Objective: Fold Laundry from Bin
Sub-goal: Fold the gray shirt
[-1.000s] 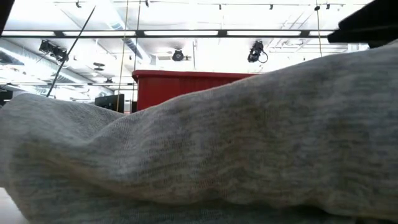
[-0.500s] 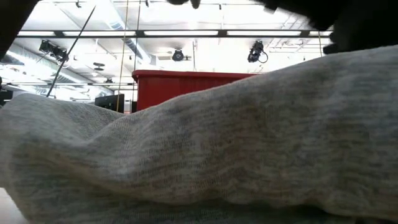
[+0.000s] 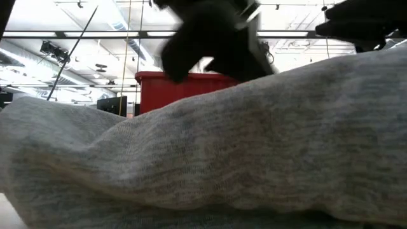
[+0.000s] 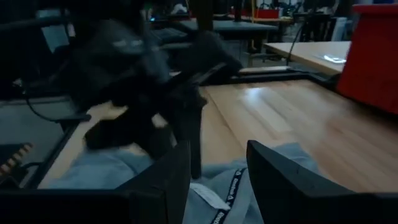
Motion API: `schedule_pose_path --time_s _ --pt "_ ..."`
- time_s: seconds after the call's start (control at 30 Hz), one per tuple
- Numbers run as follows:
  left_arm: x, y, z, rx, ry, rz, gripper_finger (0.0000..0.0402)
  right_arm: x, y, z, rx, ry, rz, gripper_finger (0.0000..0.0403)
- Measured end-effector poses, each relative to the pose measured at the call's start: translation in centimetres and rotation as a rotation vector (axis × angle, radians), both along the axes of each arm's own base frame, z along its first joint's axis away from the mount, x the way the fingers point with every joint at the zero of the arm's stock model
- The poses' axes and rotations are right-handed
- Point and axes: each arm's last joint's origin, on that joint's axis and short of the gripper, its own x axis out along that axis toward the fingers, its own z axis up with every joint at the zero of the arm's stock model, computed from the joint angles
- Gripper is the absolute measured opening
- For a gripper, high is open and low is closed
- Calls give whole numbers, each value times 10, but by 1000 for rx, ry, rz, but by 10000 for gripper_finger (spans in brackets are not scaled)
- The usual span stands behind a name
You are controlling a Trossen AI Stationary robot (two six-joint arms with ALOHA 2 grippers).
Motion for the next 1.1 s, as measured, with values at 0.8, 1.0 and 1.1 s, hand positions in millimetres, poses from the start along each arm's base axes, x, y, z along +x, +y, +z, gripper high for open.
schedule_pose_path --time_s 0.8,1.0,1.1 --pt "-64 156 -13 -523 -16 93 113 48 -46 -4 82 543 81 250" --pt "-54 154 -33 -531 13 -7 113 52 -54 -3 49 549 68 248" --pt "-49 154 -53 -509 40 -29 113 54 -58 -4 52 553 56 248"
